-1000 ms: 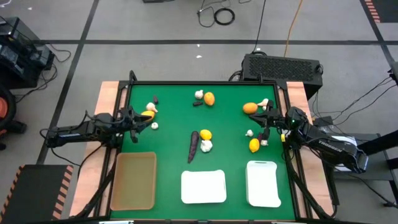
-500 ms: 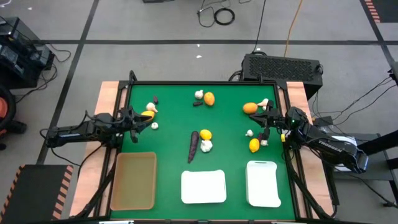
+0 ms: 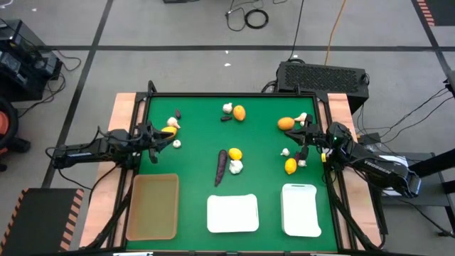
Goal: Sort produce into baskets
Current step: Put the garlic into the orange bin
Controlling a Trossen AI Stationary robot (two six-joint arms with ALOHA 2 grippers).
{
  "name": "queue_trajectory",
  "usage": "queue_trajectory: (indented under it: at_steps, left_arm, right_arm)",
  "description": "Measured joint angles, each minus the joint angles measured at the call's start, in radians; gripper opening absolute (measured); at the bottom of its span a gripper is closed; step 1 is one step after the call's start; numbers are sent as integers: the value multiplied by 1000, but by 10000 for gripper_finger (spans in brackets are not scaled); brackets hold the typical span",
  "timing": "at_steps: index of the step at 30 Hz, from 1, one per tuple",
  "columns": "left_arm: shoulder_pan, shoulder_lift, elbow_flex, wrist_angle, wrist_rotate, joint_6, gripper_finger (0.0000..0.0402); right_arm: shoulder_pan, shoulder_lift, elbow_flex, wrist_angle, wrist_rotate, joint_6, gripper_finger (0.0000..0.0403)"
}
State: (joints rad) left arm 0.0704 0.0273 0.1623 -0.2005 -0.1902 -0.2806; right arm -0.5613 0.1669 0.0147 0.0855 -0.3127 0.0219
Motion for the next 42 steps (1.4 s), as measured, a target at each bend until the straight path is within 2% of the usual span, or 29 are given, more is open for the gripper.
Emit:
queue_trajectory:
  at_steps: [23,26,27,30,32,39,42]
  left_arm:
    - [0,0,0,1,0,0,132]
    - [0,0,0,11,-1,-2,132]
    - [0,0,0,16,0,-33,132]
    - [-1,0,0,23,6,-331,132]
    - [-1,0,0,35,-30,-415,132]
    - [-1,0,0,40,-60,-413,132]
    - [0,0,0,61,-106,-399,132]
  right_arm:
    - [0,0,0,5,0,0,0]
    - [0,0,0,8,-3,47,0]
    - [0,0,0,8,-5,86,0]
    - [0,0,0,1,-5,215,0]
    - [0,0,0,1,-5,260,0]
    - [0,0,0,3,-5,291,0]
    - [0,0,0,6,-5,292,0]
